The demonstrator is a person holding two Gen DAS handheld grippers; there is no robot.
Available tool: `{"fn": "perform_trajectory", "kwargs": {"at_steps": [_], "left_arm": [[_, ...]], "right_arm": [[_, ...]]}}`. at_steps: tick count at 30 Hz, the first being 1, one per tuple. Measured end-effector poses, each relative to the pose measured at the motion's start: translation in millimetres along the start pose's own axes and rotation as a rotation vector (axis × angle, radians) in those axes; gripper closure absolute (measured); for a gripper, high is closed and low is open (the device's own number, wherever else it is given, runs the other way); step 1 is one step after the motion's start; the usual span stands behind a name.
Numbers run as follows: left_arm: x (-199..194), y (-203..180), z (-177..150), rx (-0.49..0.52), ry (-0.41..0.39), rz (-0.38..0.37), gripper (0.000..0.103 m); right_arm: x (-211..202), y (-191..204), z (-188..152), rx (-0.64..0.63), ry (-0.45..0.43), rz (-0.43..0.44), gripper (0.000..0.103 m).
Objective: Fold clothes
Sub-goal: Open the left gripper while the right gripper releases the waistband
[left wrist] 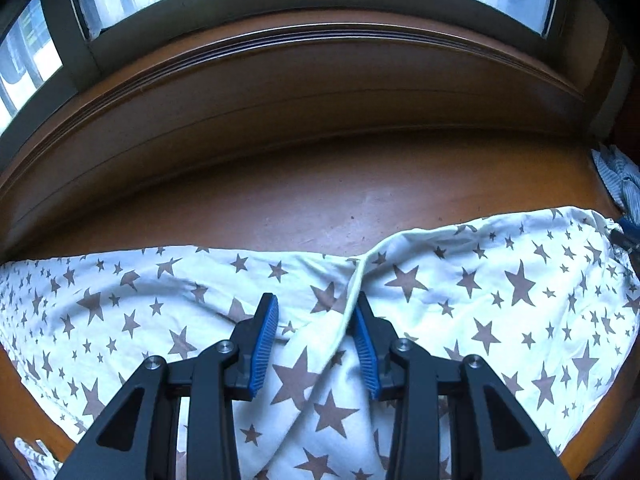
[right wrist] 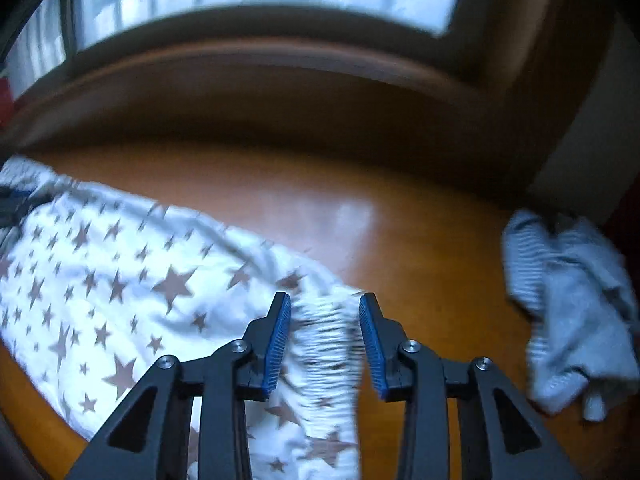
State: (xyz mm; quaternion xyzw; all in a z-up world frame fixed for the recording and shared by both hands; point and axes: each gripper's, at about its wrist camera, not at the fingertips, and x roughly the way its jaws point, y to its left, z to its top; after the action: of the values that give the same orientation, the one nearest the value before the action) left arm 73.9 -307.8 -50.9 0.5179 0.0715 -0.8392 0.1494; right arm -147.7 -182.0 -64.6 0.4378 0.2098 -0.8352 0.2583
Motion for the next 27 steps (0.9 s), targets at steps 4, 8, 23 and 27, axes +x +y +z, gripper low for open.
{"fn": "perform_trajectory", "kwargs": {"at_steps": [4,8,23,27], "left_arm": [[25.6,11.1,68.5,-0.008,-0.009,0.003,0.069],[31.1,12.5,81.5,-0.009,-0.02,0.018,0.069],[5.5,4.6,74.5,-0.024,-0.043,0.054,0.052],[-8.9,21.0,49.1,-0.093,-0.047,0.096,0.048]], "right_arm": [[-10.7,-5.4,-11.8,0.013,-0.073,-0.037,0.083],[-20.0,-20.6,-12.0,0.097,-0.097,-0.023,0.083],[-45.2,14.3,-32.1,0.055,-0.157,-0.14,0.055],[-62.4,32.1,-40.2,0.072,-0.189,-0.003,0.052]]}}
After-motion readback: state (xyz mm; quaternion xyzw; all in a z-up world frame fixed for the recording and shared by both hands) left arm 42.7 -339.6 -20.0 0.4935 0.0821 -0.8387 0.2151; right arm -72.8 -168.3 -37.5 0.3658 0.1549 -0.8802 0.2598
